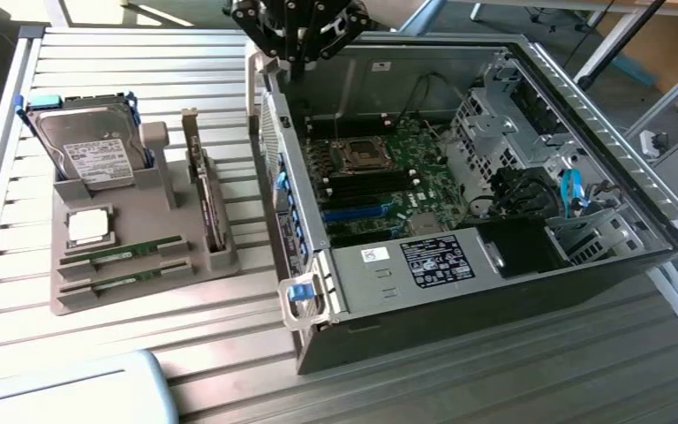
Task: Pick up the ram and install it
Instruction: 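Reach for the ram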
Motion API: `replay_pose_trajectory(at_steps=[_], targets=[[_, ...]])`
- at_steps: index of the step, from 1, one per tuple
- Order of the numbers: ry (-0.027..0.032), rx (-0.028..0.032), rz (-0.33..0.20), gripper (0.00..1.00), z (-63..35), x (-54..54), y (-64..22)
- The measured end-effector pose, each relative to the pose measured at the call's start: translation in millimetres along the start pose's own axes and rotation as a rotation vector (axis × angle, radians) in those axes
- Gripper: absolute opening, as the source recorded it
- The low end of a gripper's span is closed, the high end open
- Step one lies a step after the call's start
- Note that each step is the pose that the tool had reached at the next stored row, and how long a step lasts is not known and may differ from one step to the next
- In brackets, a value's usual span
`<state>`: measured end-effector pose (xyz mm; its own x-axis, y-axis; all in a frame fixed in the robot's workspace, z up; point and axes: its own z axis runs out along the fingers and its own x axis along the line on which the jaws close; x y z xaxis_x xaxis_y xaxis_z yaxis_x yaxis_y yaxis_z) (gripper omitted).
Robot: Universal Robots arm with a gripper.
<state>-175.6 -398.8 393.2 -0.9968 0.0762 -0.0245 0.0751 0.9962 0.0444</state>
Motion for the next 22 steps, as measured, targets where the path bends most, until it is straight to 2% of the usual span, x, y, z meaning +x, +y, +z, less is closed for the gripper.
replay_pose_trajectory(at_steps=[2, 4, 8, 16, 18, 22], targets=[[0.0, -0.0001, 0.0, 0.13, -0.4, 15.6, -1.2], [0.0, -0.0001, 0.0, 0.13, -0.6, 25.4, -1.9], [0.0001, 0.0, 0.0, 0.13, -1.4, 56.9, -4.3], [-0.0001, 0.0, 0.0, 0.13, -2.3, 95.0, -7.2], [0.0, 0.0001, 0.0, 0.13, -2.6, 109.2, -8.2], [0.0001, 0.0001, 0.0, 0.13, -3.1, 128.3, -9.7]])
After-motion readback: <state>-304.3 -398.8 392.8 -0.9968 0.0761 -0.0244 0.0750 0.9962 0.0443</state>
